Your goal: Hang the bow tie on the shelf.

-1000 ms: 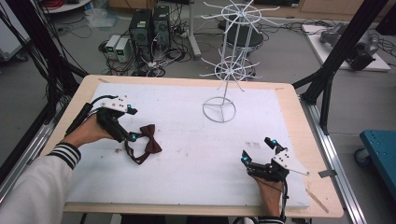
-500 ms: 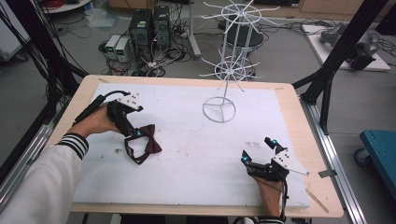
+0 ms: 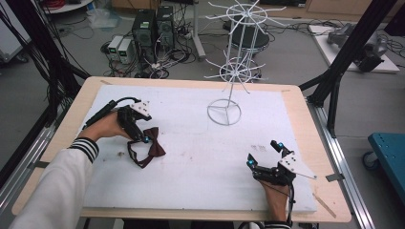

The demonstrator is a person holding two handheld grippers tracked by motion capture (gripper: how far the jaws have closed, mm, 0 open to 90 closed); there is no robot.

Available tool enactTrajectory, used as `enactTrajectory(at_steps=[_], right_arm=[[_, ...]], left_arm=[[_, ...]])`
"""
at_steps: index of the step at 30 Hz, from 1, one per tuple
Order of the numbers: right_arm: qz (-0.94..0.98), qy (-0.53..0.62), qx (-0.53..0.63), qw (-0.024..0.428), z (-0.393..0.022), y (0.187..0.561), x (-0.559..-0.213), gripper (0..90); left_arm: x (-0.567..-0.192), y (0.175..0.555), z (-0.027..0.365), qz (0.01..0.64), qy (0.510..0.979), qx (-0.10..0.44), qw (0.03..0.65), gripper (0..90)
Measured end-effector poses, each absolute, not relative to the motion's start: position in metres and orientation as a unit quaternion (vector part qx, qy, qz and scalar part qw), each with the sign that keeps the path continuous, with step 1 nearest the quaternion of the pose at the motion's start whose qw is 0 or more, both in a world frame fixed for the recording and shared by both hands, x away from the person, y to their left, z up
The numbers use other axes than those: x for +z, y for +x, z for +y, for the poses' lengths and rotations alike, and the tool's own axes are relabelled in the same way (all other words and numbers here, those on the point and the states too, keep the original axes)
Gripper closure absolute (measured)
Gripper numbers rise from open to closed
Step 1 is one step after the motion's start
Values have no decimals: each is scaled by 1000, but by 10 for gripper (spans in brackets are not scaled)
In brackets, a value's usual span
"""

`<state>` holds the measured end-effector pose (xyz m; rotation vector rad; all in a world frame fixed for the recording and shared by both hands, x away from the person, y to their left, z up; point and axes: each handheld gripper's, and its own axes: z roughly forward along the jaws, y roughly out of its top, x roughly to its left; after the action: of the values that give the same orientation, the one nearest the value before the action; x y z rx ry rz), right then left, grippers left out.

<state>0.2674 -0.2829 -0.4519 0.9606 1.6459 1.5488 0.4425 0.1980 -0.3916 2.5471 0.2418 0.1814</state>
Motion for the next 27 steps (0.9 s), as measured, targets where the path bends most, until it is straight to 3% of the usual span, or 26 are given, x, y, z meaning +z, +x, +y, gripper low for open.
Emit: enactTrajectory(at_steps=[11,27], right_arm=[[631,368,594,337,-283,267,-452,11],[632,368,593,336,-283,267,-452,11]], left_arm=[[-402,446,197,98,960,66,253,171],[-408,446,196,84,970,51,224,358]])
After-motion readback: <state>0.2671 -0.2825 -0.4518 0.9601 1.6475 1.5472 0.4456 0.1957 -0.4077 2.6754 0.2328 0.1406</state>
